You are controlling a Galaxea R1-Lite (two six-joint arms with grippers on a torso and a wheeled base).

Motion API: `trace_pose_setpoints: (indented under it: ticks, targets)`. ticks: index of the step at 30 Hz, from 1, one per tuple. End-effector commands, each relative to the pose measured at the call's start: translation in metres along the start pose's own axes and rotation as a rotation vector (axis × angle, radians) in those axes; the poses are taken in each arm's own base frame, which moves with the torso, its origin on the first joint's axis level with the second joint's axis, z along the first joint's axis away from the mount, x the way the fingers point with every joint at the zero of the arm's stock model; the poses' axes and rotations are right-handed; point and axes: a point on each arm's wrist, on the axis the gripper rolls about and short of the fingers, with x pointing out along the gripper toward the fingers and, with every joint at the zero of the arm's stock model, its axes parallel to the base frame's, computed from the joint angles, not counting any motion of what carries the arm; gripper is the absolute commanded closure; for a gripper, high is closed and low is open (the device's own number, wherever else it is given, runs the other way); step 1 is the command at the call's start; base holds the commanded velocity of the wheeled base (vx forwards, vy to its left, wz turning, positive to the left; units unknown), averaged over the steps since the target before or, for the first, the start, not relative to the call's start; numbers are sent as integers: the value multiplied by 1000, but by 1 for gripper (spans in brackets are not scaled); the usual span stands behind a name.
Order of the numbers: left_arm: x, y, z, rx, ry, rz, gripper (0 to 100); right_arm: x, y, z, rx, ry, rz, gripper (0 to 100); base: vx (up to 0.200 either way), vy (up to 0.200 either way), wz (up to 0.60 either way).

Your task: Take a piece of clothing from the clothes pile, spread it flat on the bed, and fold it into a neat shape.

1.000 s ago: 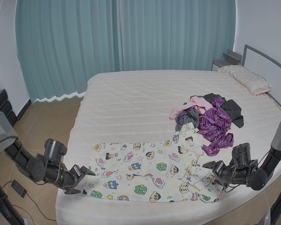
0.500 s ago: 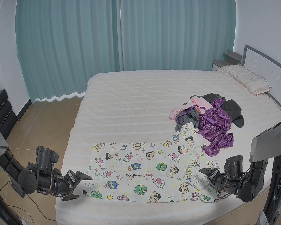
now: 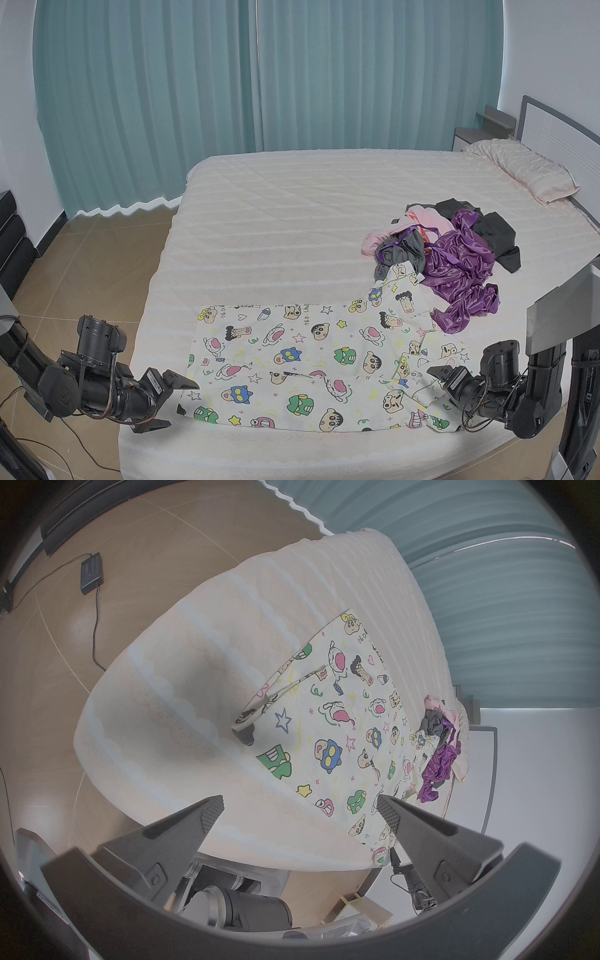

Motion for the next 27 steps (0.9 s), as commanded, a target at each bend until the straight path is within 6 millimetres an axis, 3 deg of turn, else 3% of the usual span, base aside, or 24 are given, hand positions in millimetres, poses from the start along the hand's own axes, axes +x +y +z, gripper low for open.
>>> trace_pose_setpoints:
  ticks: [1, 11, 12, 27]
  targets:
    - [1, 1, 0, 0, 5, 5, 0, 8, -9, -2, 6, 0, -23, 0, 0, 0, 0]
    - [2, 1, 0, -1, 5, 6, 0, 13, -9, 0, 10, -20, -3, 0, 0, 0, 0]
    - [2, 1, 0, -1, 4, 7, 0, 14, -8, 0, 12, -23, -2, 100, 0, 0, 0]
    - [3, 0, -3, 9, 11, 6, 0, 2, -11, 0, 6, -11, -9, 100, 0, 0, 0]
